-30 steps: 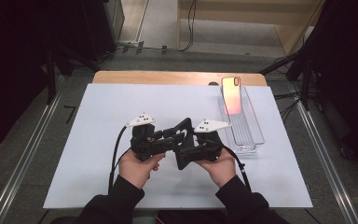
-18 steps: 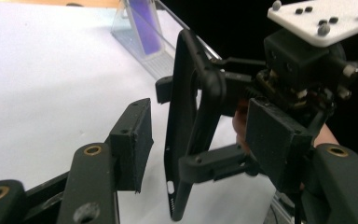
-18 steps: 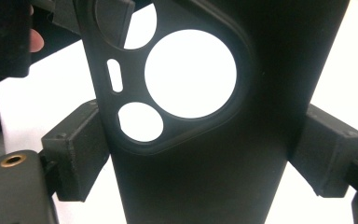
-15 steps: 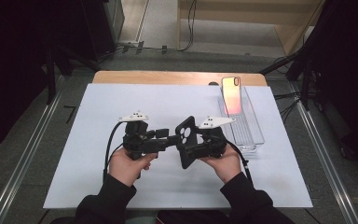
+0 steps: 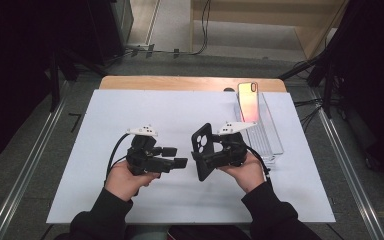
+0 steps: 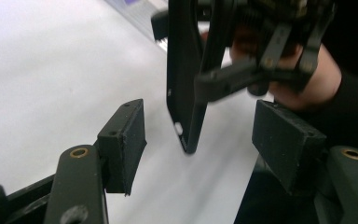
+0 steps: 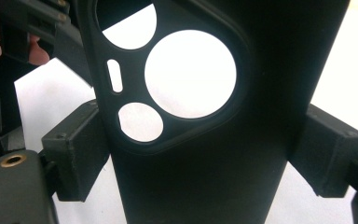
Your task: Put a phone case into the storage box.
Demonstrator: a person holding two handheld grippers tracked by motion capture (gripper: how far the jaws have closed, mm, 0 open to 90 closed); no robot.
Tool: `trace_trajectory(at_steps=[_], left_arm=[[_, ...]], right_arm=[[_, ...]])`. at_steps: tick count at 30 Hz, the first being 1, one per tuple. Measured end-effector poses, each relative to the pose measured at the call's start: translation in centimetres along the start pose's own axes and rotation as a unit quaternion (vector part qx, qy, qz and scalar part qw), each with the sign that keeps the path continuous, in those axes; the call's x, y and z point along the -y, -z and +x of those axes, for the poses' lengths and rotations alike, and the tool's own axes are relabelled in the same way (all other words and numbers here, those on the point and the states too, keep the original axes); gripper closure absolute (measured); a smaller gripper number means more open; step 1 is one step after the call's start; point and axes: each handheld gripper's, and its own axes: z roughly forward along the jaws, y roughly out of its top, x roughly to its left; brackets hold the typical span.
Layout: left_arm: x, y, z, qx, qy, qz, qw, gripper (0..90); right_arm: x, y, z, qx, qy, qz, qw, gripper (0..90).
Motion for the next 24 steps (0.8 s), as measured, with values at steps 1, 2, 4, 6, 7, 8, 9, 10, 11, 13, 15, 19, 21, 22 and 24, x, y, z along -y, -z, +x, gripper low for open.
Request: trace_trajectory(at_steps=[1,2,4,6,7,8,9,10,11,13,15,19,21,22,24], left_arm=[[0.2,0.0,0.1,0.004,-0.005,0.007,1.0000,34.2],[0.3,0.0,0.2,0.006,-0.010,0.012,0.9999,33.4],[0.6,0.0,0.3,0.006,-0.015,0.023,0.9996,33.4],[1.0,0.0,0.5,0.009,-0.022,0.028,0.9993,33.3],[1.1,0.0,0.6,0.013,-0.028,0.035,0.9989,33.3],[1.3,-0.1,0.7,0.016,-0.031,0.039,0.9986,33.3],[1.6,-0.1,0.8,0.020,-0.035,0.044,0.9982,33.2],[1.8,-0.2,0.9,0.018,-0.040,0.049,0.9979,33.2],[2.1,-0.2,1.1,0.017,-0.045,0.052,0.9975,33.3],[2.5,-0.3,1.3,0.012,-0.054,0.059,0.9967,33.2],[2.9,-0.4,1.5,0.011,-0.057,0.064,0.9963,33.3],[3.6,-0.4,2.0,0.010,-0.054,0.067,0.9963,33.2],[3.9,-0.3,2.2,0.006,-0.056,0.065,0.9963,32.9],[4.0,-0.3,2.4,0.007,-0.058,0.065,0.9962,31.0],[4.3,-0.2,2.5,0.004,-0.058,0.064,0.9962,30.7]], right_arm=[[0.0,0.0,0.0,-0.002,0.000,-0.001,1.0000,12.5],[0.0,0.1,-0.1,-0.004,0.000,-0.001,1.0000,12.5],[-0.1,0.2,-0.2,-0.004,0.001,0.001,1.0000,12.5],[-0.1,0.2,-0.2,-0.008,0.003,0.003,1.0000,12.5],[-0.1,0.2,-0.2,-0.011,0.003,0.003,0.9999,12.5],[-0.1,0.2,-0.2,-0.013,0.002,0.004,0.9999,12.5],[-0.1,0.3,-0.2,-0.012,0.001,0.004,0.9999,12.5],[-0.1,0.3,-0.1,-0.012,0.002,0.005,0.9999,12.5],[-0.1,0.3,-0.1,-0.014,0.003,0.004,0.9999,12.5],[-0.2,0.5,-0.1,-0.015,0.004,0.005,0.9999,12.5],[-0.3,0.6,-0.1,-0.017,0.003,0.005,0.9998,12.5],[-0.4,0.9,-0.1,-0.021,0.006,0.005,0.9998,12.5],[-0.5,1.0,-0.1,-0.020,0.006,0.007,0.9998,12.6],[-0.5,1.1,-0.1,-0.022,0.006,0.006,0.9997,12.5],[-0.5,1.1,-0.1,-0.023,0.004,0.007,0.9997,12.5]])
